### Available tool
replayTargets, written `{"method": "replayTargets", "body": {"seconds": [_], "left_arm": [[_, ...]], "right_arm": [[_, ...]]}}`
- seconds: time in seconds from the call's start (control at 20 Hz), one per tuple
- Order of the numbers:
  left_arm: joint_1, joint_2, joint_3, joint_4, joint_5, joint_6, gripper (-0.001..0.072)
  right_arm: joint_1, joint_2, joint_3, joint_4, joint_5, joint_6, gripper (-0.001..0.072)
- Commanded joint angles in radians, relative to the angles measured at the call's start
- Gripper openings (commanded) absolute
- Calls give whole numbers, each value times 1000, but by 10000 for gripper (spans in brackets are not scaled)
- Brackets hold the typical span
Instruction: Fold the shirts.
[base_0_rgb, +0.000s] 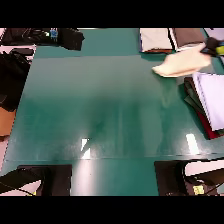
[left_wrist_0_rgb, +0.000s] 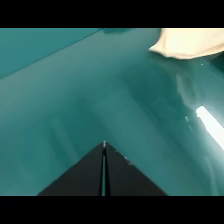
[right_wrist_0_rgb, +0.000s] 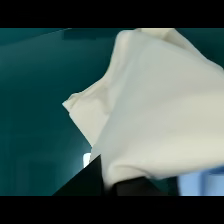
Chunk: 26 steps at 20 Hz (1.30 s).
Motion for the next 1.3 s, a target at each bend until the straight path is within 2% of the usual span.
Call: {"method": "replayTargets", "body": {"seconds": [0.0, 0.2, 0.55, 0.75, 1.15, 1.25], "left_arm": [[-5, -1, 0, -26, 12, -5, 23], [-5, -1, 0, -32, 15, -5, 23], [-5, -1, 0, -34, 11, -5, 23], [-5, -1, 0, -34, 8, -5, 24], [-5, 0, 0, -34, 2, -4, 23], [-5, -1, 0, -34, -6, -3, 24]], "right_arm": [[-168, 19, 2, -7, -6, 3, 23], [-195, 19, 19, -6, -55, 3, 23], [-192, 43, 248, 43, -90, 3, 23], [-229, 174, 98, 35, -122, -69, 23], [-437, 427, -296, 26, 5, -241, 23], [-479, 488, -428, -85, 24, -246, 23]]}}
